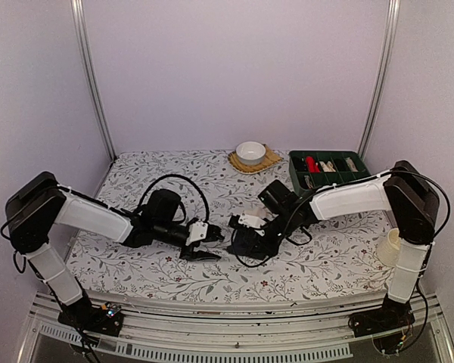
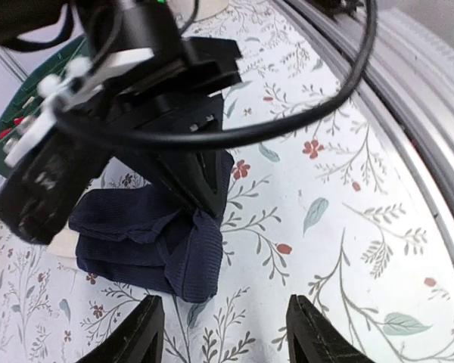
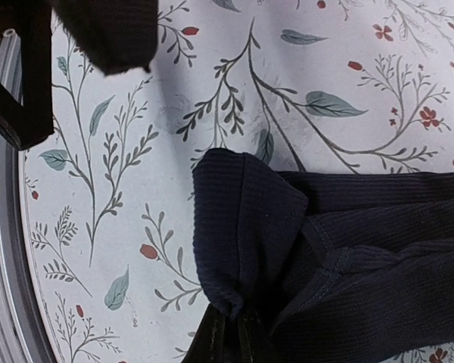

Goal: Roll the underwear
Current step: Roll the underwear at the center of the board.

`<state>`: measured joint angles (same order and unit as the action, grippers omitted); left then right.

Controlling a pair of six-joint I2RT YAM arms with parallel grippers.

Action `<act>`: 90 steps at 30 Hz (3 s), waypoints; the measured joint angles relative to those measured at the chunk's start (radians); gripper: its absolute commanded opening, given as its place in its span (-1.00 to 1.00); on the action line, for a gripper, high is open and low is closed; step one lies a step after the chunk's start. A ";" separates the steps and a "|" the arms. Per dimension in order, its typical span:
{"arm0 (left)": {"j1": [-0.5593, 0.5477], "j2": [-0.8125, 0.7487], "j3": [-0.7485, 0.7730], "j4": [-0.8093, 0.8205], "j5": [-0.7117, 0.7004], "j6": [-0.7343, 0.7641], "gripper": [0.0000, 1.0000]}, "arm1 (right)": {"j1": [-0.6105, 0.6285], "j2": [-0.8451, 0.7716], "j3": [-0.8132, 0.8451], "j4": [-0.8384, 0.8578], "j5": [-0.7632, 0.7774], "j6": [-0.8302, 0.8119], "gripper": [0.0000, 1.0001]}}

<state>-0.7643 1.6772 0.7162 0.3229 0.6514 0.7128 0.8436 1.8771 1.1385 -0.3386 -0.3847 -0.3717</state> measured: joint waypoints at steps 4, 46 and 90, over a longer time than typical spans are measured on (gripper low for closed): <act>-0.055 0.014 -0.047 0.059 -0.108 0.117 0.07 | -0.022 0.091 0.082 -0.080 -0.106 0.002 -0.88; -0.233 0.307 -0.092 0.575 -0.619 0.620 -0.65 | -0.132 0.280 0.295 -0.335 -0.411 0.017 -0.87; -0.091 0.529 0.831 -0.900 -0.084 0.148 -1.00 | 0.139 -0.555 -0.433 0.209 0.427 0.094 -0.08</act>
<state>-0.8555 2.2063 1.5475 -0.5770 0.5678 0.8612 0.9829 1.3224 0.7059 -0.1299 0.0422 -0.2775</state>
